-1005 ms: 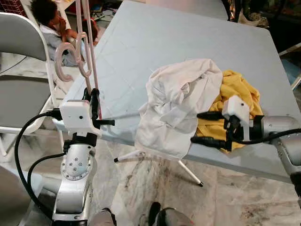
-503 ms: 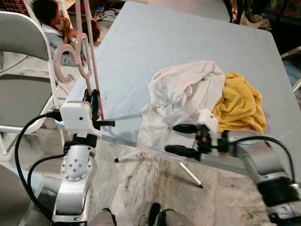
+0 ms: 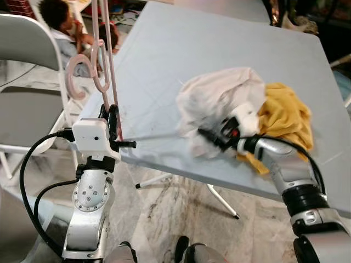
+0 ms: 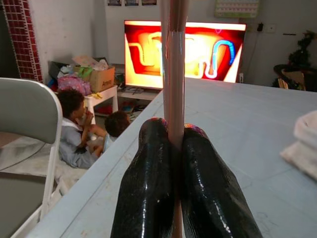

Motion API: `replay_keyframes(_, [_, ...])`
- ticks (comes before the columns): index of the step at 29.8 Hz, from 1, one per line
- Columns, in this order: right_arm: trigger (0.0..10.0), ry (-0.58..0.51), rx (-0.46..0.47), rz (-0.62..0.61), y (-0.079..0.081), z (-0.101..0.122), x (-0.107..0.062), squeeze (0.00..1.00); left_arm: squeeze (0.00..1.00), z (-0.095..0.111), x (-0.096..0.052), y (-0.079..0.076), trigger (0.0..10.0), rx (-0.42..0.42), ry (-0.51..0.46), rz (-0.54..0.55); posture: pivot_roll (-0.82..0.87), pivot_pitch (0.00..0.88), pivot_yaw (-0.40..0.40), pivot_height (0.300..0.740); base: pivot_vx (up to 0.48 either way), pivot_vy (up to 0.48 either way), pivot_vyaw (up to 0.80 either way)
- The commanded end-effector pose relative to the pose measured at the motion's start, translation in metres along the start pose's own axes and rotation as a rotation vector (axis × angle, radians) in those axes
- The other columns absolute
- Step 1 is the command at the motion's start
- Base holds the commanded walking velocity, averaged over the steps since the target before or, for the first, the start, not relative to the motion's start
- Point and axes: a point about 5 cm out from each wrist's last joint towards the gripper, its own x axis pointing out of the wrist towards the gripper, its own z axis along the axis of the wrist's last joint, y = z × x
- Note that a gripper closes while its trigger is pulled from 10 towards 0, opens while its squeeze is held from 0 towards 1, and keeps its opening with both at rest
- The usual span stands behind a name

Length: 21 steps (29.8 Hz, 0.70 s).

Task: Hang hanger

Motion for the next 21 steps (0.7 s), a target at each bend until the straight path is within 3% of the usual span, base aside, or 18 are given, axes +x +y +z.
replay_keyframes(1, [10.0, 0.007, -0.019, -0.073, -0.004, -0.003, 0.001, 0.00, 0.00, -0.036, -0.014, 0.003, 10.0, 0.015, 0.201, 0.010, 0.11, 0.226, -0.113, 0.740, 0.000, 0.000, 0.00])
replay_keyframes(7, [10.0, 0.015, -0.082, -0.097, 0.004, -0.001, 0.014, 0.00, 0.00, -0.036, -0.014, 0.003, 10.0, 0.013, 0.202, 0.009, 0.10, 0.228, -0.113, 0.740, 0.000, 0.000, 0.00])
replay_keyframes(13, [10.0, -0.063, -0.099, -0.191, 0.005, 0.015, 0.031, 0.00, 0.00, -0.036, -0.015, 0.002, 10.0, 0.016, 0.204, 0.013, 0.11, 0.230, -0.114, 0.740, 0.000, 0.000, 0.00])
replay_keyframes(15, [10.0, -0.083, -0.106, -0.168, 0.009, 0.019, 0.033, 0.00, 0.00, -0.036, -0.015, 0.002, 10.0, 0.015, 0.203, 0.010, 0.11, 0.227, -0.116, 0.740, 0.000, 0.000, 0.00])
replay_keyframes(18, [10.0, -0.162, -0.076, -0.019, 0.020, 0.030, 0.029, 0.00, 0.00, -0.037, -0.014, 0.001, 10.0, 0.013, 0.202, 0.010, 0.10, 0.224, -0.118, 0.740, 0.000, 0.000, 0.00])
replay_keyframes(21, [10.0, -0.172, -0.109, 0.014, 0.020, 0.032, 0.023, 0.00, 0.00, -0.037, -0.013, 0.001, 10.0, 0.012, 0.202, 0.010, 0.10, 0.222, -0.118, 0.740, 0.000, 0.000, 0.00])
